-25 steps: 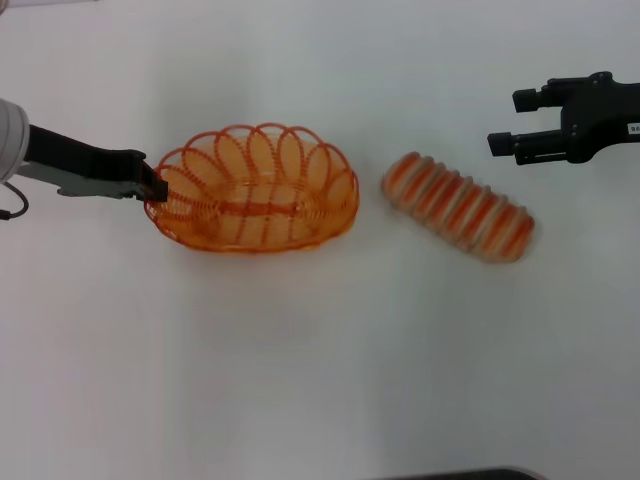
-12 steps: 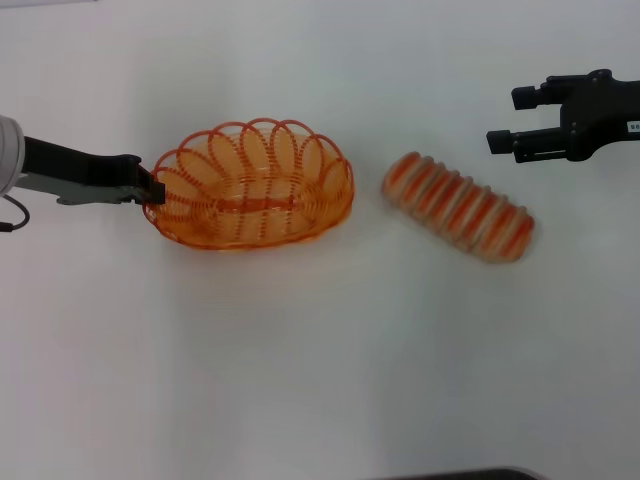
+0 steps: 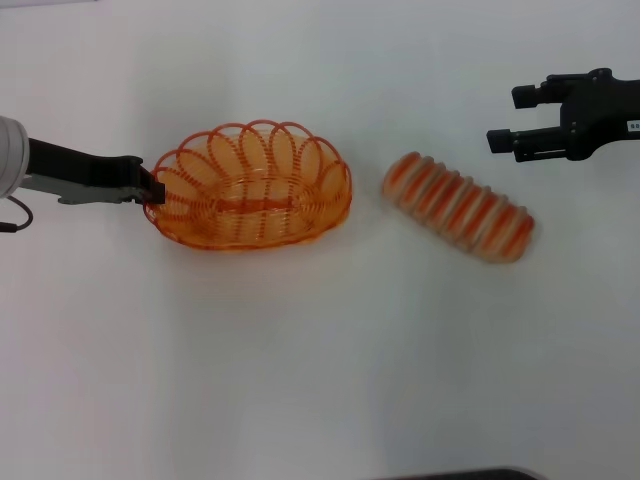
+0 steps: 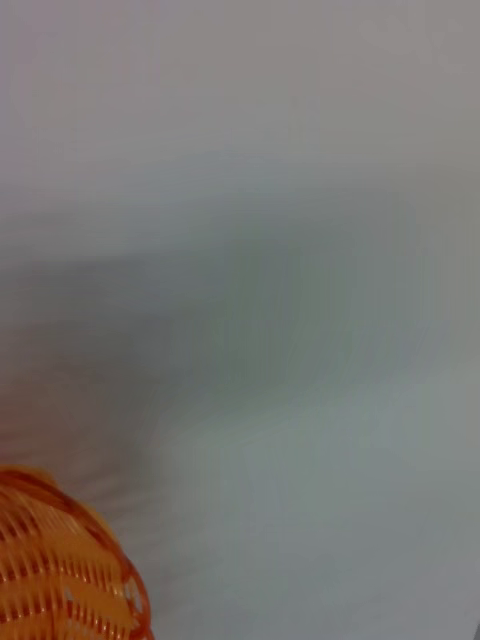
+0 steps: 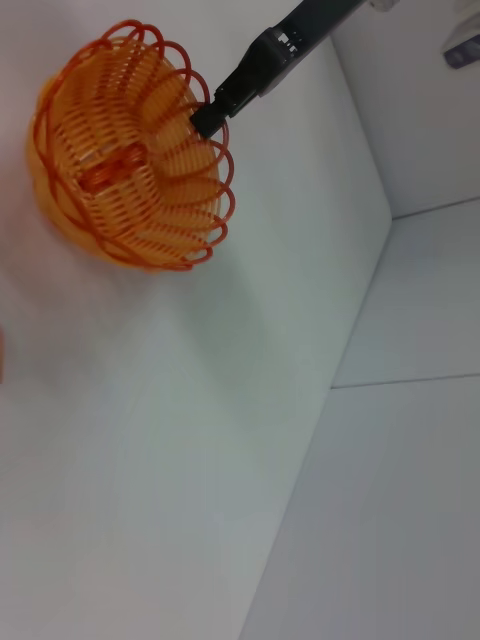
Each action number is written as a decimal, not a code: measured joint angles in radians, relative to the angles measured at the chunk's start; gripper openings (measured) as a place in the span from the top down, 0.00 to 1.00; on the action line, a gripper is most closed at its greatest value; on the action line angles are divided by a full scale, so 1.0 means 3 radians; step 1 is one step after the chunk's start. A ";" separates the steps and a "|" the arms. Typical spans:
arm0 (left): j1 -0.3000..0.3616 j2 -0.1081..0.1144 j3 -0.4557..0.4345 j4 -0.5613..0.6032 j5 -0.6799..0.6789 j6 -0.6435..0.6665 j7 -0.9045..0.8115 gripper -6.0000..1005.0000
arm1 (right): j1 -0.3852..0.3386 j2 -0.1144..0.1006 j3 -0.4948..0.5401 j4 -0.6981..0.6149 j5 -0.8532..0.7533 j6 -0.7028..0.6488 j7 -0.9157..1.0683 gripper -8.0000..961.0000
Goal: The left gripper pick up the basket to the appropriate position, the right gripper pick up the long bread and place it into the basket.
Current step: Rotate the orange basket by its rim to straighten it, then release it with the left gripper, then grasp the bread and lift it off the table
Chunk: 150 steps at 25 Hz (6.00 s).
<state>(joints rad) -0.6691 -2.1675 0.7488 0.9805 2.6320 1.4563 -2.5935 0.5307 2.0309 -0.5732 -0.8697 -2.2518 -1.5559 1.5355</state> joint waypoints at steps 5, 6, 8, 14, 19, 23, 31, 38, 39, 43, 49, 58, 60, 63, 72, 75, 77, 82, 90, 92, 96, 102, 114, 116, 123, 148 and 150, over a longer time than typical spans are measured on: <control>0.0010 0.0000 0.0042 0.0021 0.0001 -0.0040 -0.0043 0.92 | 0.0009 0.0000 -0.0002 0.0000 0.0000 0.0007 -0.0005 0.16; 0.0013 0.0000 0.0053 0.0028 0.0001 -0.0042 -0.0051 0.91 | 0.0009 0.0000 -0.0002 0.0000 0.0000 0.0007 -0.0005 0.16; 0.0015 0.0001 0.0086 0.0031 0.0000 -0.0044 -0.0066 0.89 | 0.0013 0.0000 0.0000 0.0000 0.0000 0.0009 -0.0005 0.16; 0.0030 0.0002 0.0194 0.0085 0.0000 -0.0048 -0.0086 0.82 | 0.0021 0.0000 0.0008 0.0000 0.0000 0.0012 -0.0005 0.16; 0.0050 0.0008 0.0197 0.0204 -0.0003 -0.0022 -0.0149 0.63 | 0.0025 0.0000 0.0011 0.0000 0.0000 0.0012 -0.0005 0.16; 0.0072 0.0015 0.0201 0.0292 -0.0063 0.0005 -0.0129 0.34 | 0.0024 0.0000 0.0029 0.0000 0.0071 0.0016 -0.0006 0.16; 0.0218 0.0018 0.0175 0.0562 -0.0526 0.0041 0.0105 0.12 | 0.0014 -0.0015 0.0039 0.0000 0.0124 0.0017 0.0023 0.16; 0.0580 0.0002 0.0105 0.0796 -0.1526 -0.0018 0.0826 0.11 | 0.0034 -0.0016 0.0029 0.0000 0.0119 0.0018 0.0202 0.16; 0.0635 0.0000 0.0090 0.0778 -0.1680 -0.0034 0.0966 0.11 | 0.0036 -0.0017 0.0026 0.0000 0.0119 0.0019 0.0220 0.16; 0.0745 0.0006 0.0049 0.0662 -0.1945 0.0024 0.1501 0.11 | 0.0037 -0.0020 0.0029 0.0000 0.0123 0.0016 0.0242 0.16; 0.0768 0.0034 -0.0138 0.0378 -0.1976 0.0520 0.2353 0.11 | 0.0036 -0.0018 0.0016 0.0000 0.0128 -0.0035 0.0248 0.16; 0.0812 0.0131 -0.0438 0.0277 -0.1772 0.0984 0.2859 0.13 | 0.0142 -0.0039 -0.0029 -0.0008 0.0081 -0.0149 0.0486 0.15; 0.0831 0.0125 -0.0461 0.0292 -0.1728 0.0973 0.2881 0.13 | 0.0192 -0.0041 -0.0031 -0.0030 0.0019 -0.0164 0.0596 0.15; 0.0855 0.0114 -0.0484 0.0312 -0.1699 0.0955 0.2911 0.12 | 0.0281 -0.0042 -0.0033 -0.0079 -0.0111 -0.0181 0.0852 0.15; 0.0862 0.0132 -0.0491 0.0360 -0.1679 0.0887 0.2969 0.12 | 0.0594 -0.0056 -0.0106 -0.0199 -0.0511 -0.0439 0.1526 0.10; 0.0860 0.0139 -0.0508 0.0420 -0.1657 0.0878 0.2973 0.12 | 0.0722 -0.0047 -0.0115 -0.0214 -0.0791 -0.0457 0.1781 0.05; 0.0860 0.0140 -0.0523 0.0447 -0.1648 0.0876 0.2977 0.12 | 0.0801 -0.0037 -0.0117 -0.0218 -0.0973 -0.0456 0.1954 0.02; 0.0863 0.0141 -0.0536 0.0478 -0.1645 0.0874 0.3012 0.12 | 0.0972 -0.0002 -0.0209 -0.0255 -0.1311 -0.0514 0.2312 0.02; 0.0840 0.0148 -0.0564 0.0485 -0.1649 0.0852 0.3061 0.12 | 0.1275 0.0119 -0.0515 -0.0271 -0.1927 -0.0687 0.2709 0.02; 0.0840 0.0148 -0.0568 0.0485 -0.1655 0.0831 0.3076 0.12 | 0.1325 0.0140 -0.0597 -0.0271 -0.2067 -0.0684 0.2790 0.02; 0.0840 0.0148 -0.0572 0.0486 -0.1665 0.0801 0.3086 0.12 | 0.1383 0.0168 -0.0786 -0.0271 -0.2240 -0.0629 0.2881 0.03; 0.0840 0.0164 -0.0585 0.0490 -0.1644 0.0797 0.3149 0.13 | 0.1400 0.0182 -0.1028 -0.0256 -0.2255 -0.0547 0.2920 0.03; 0.0908 0.0159 -0.0637 0.0503 -0.1599 0.0876 0.3220 0.13 | 0.1384 0.0219 -0.1311 -0.0199 -0.2209 -0.0399 0.2919 0.05; 0.0920 0.0151 -0.0638 0.0501 -0.1599 0.0876 0.3230 0.13 | 0.1385 0.0222 -0.1380 -0.0185 -0.2195 -0.0384 0.2931 0.05; 0.0962 0.0112 -0.0633 0.0490 -0.1601 0.0853 0.3232 0.13 | 0.1393 0.0229 -0.1585 -0.0110 -0.2149 -0.0282 0.2998 0.06; 0.0963 0.0098 -0.0615 0.0474 -0.1624 0.0842 0.3245 0.13 | 0.1465 0.0234 -0.2136 0.0210 -0.1904 0.0056 0.3146 0.09; 0.0962 0.0097 -0.0614 0.0474 -0.1624 0.0842 0.3245 0.13 | 0.1459 0.0233 -0.2213 0.0213 -0.1865 0.0079 0.3172 0.10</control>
<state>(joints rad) -0.3804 -2.1383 0.5645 1.1226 2.1446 1.7089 -1.6198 0.9684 2.1008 -1.2371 -0.8059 -2.8113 -1.5323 2.4870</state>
